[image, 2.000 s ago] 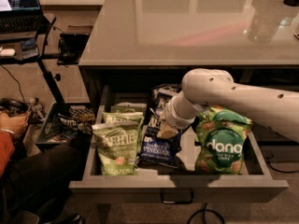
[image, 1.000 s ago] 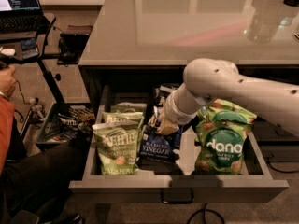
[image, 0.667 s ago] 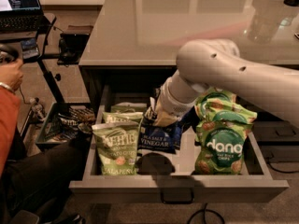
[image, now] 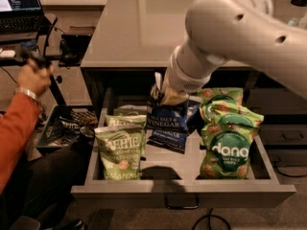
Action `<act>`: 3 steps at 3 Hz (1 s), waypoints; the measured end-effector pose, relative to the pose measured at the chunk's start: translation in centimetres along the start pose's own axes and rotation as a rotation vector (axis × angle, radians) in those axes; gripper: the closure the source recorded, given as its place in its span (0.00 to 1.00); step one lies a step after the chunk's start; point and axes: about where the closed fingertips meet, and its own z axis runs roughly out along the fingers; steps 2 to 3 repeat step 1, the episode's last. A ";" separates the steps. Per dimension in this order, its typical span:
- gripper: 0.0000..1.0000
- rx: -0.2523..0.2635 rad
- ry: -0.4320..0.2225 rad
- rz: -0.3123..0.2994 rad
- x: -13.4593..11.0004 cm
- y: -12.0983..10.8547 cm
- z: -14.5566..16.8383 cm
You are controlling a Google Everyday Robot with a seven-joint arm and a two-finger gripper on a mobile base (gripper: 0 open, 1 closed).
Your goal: Pick blue chip bag from top drawer and place on counter
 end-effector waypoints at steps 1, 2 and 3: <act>1.00 0.005 -0.001 -0.001 -0.1 -0.2 -0.2; 1.00 0.005 -0.001 -0.001 -0.1 -0.2 -0.2; 1.00 0.005 -0.001 -0.001 -0.1 -0.2 -0.2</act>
Offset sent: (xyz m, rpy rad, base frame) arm 0.0000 0.0000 0.0000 0.0000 0.0000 0.0000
